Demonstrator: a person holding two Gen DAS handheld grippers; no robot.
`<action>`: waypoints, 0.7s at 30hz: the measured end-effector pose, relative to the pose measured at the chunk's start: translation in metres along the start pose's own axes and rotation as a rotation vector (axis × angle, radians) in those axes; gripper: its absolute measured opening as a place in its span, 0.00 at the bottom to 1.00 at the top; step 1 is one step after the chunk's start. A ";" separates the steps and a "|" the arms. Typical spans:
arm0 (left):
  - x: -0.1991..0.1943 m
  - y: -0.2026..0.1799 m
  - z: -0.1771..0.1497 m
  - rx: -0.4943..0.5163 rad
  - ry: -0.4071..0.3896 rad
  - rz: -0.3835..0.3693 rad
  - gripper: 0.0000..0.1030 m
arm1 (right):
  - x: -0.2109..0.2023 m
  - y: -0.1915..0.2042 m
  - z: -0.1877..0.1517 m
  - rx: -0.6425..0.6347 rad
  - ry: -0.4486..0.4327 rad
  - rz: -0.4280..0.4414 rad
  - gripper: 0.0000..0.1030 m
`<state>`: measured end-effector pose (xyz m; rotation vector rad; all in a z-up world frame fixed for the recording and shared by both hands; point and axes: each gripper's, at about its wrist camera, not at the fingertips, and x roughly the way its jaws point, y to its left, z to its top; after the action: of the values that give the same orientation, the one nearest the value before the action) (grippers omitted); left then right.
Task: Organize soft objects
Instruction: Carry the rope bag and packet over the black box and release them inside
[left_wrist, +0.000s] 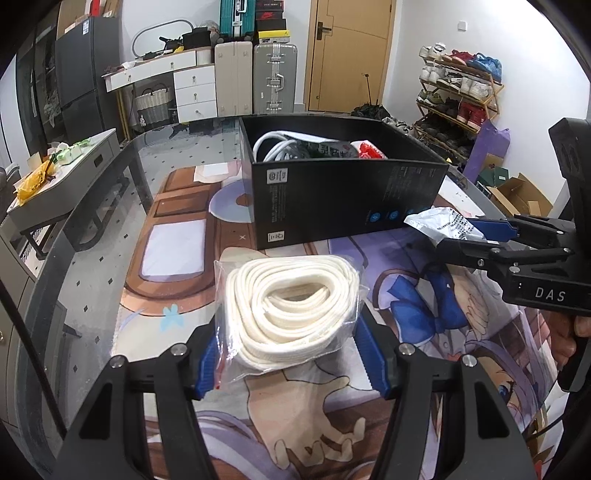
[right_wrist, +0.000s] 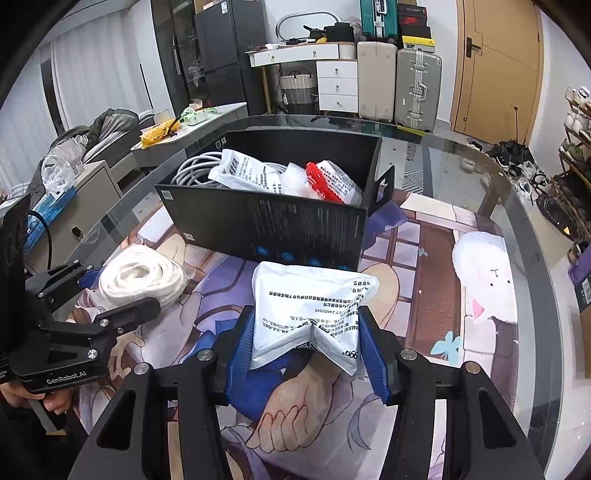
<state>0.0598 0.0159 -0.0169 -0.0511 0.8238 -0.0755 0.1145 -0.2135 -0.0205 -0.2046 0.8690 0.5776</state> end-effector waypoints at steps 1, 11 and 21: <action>-0.003 0.001 0.001 -0.001 -0.007 -0.001 0.61 | -0.002 0.000 0.000 0.000 -0.004 0.001 0.52; -0.026 0.002 0.016 -0.011 -0.073 -0.021 0.61 | -0.023 0.006 0.006 -0.017 -0.060 0.000 0.52; -0.035 0.002 0.037 -0.022 -0.131 -0.032 0.61 | -0.041 0.007 0.010 -0.003 -0.109 -0.001 0.52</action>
<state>0.0632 0.0214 0.0332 -0.0892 0.6925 -0.0923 0.0961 -0.2198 0.0177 -0.1742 0.7627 0.5838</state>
